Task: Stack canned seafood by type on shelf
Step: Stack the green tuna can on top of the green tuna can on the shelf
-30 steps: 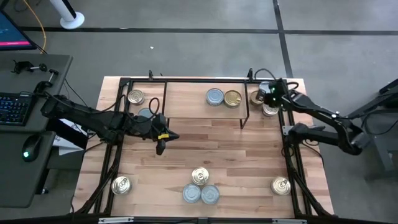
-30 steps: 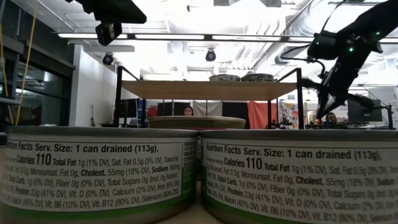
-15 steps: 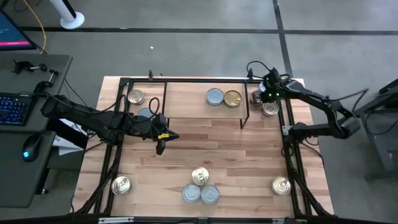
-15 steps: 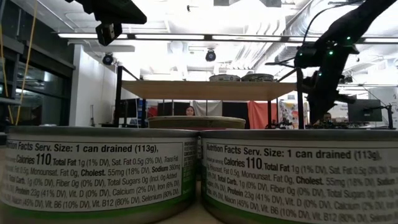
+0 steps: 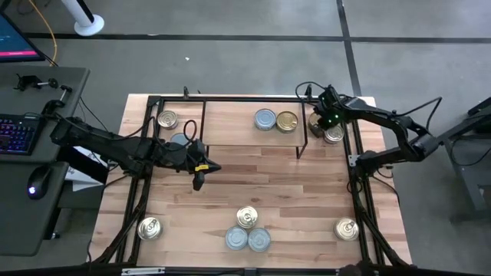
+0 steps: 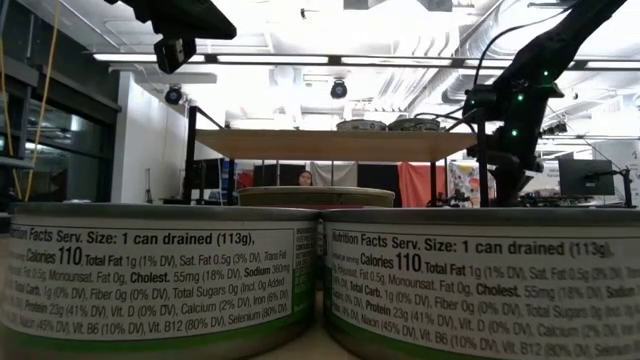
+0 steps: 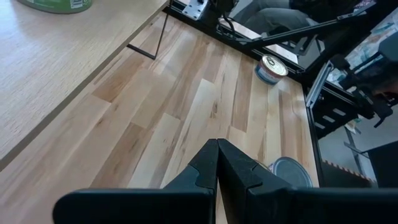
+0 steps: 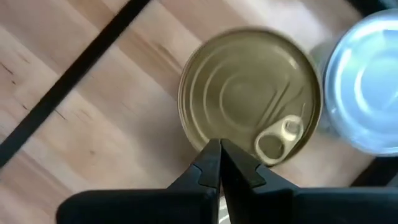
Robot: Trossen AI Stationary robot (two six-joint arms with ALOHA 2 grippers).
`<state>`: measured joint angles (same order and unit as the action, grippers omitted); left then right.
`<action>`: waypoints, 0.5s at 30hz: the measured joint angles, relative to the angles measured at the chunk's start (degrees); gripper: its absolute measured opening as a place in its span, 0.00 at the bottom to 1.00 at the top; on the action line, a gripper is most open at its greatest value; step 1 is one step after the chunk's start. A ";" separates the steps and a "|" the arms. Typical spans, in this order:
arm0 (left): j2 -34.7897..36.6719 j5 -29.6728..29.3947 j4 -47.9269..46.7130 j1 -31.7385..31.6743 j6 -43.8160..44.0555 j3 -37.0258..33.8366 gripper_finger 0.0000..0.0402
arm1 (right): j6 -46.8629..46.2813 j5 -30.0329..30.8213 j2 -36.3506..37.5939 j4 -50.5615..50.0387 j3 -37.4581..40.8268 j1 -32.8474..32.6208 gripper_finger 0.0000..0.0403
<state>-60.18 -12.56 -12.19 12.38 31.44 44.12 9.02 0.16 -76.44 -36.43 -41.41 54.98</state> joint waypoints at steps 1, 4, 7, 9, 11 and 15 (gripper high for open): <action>0.00 -0.02 0.00 0.00 0.00 0.00 0.00 | 0.74 0.09 0.00 0.66 0.00 0.00 0.00; 0.00 -0.02 0.00 0.00 0.00 0.00 0.00 | 3.73 0.25 0.00 1.76 -0.04 0.00 0.00; -0.01 -0.03 0.00 0.00 0.00 0.00 0.00 | 7.44 0.27 0.00 1.91 -0.07 0.00 0.00; -0.01 -0.11 0.00 0.00 -0.02 0.00 0.00 | 10.12 0.27 -0.02 2.01 -0.07 0.00 0.00; -0.02 -0.22 0.00 0.00 0.02 0.00 0.00 | 12.66 0.27 -0.02 2.74 -0.07 0.00 0.00; -0.02 -0.24 0.00 0.00 0.26 0.00 0.00 | 15.35 0.27 -0.36 4.12 -0.10 0.00 0.00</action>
<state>-60.20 -12.80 -12.19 12.38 31.70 44.12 24.36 0.43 -76.80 -32.31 -41.51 54.98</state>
